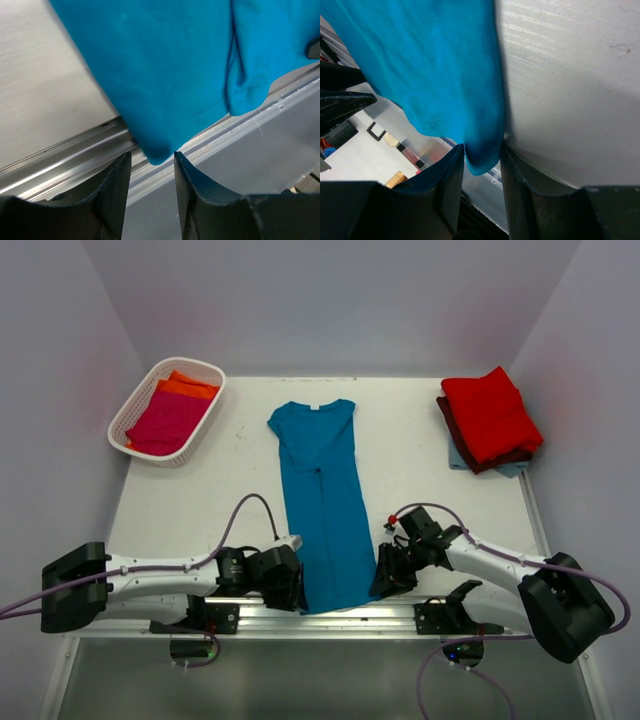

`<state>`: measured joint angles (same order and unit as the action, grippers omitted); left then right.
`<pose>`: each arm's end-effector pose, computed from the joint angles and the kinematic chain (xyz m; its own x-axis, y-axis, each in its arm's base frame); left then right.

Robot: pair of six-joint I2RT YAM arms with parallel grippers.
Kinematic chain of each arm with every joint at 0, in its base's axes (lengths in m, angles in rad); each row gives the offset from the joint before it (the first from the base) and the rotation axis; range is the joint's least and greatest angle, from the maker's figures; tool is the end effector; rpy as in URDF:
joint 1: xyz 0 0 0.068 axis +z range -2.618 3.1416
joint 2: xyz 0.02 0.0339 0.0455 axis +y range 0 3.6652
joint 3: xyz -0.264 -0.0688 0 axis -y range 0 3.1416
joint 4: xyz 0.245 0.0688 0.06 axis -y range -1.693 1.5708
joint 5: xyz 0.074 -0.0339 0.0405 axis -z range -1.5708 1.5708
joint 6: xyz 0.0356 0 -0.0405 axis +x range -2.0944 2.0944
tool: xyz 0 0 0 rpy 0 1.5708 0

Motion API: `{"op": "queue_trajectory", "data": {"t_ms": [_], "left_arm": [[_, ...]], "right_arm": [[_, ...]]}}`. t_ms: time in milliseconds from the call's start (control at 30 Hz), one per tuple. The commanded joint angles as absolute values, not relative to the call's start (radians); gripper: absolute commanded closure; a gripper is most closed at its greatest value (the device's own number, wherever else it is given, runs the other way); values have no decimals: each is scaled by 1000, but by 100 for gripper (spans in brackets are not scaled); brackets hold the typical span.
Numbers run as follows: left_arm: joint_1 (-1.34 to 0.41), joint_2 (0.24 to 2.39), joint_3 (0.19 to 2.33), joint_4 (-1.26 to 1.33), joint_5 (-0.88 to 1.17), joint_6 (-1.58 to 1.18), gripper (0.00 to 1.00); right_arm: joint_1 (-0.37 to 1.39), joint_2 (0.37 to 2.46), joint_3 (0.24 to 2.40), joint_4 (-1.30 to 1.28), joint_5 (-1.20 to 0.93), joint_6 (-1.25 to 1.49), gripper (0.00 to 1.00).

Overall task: Fold and stack the t-shirts
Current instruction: Grab the bottom of the folded rectangular tshirt with both arms

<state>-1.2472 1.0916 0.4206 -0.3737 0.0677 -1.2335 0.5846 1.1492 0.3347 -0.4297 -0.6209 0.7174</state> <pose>0.0557 -0.1738 0.1477 -0.9938 0.0024 -0.1110 0.0571 0.8680 -0.4932 0.1193 0.1038 0.1198 -0.9926 -0.0157 0.1205 0.0638 0.7771 0.6261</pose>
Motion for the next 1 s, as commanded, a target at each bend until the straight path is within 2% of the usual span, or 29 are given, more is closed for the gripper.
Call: {"op": "queue_trajectory", "data": {"t_ms": [0,133,200,267,300,367,400,633,767,967], "left_arm": [[-1239,1137,425,-341,69,-1190,56],[-1239,1161,422,-331,89,-1196,59],[-1239,1170,417,-333,95,-1201,65],[-1239,1173,417,-339,100,-1206,71],[-1239,1172,413,-342,101,-1206,81],[-1239,1170,411,-348,103,-1213,92],[-1241,1166,408,-351,103,-1213,100],[-1246,1085,429,-364,58,-1201,100],[-1249,1026,479,-417,-58,-1177,100],[-1246,993,511,-425,-155,-1164,100]], "right_arm": [[591,1158,357,-416,-603,710,61],[591,1160,357,-410,-601,707,62],[591,1163,354,-408,-603,709,64],[591,1161,353,-406,-603,709,78],[592,1157,350,-408,-601,710,84],[591,1151,350,-411,-601,710,100],[589,1146,348,-411,-601,710,100],[591,1060,373,-414,-643,695,100],[591,1008,426,-440,-635,664,100],[591,1055,492,-430,-591,637,100]]}}
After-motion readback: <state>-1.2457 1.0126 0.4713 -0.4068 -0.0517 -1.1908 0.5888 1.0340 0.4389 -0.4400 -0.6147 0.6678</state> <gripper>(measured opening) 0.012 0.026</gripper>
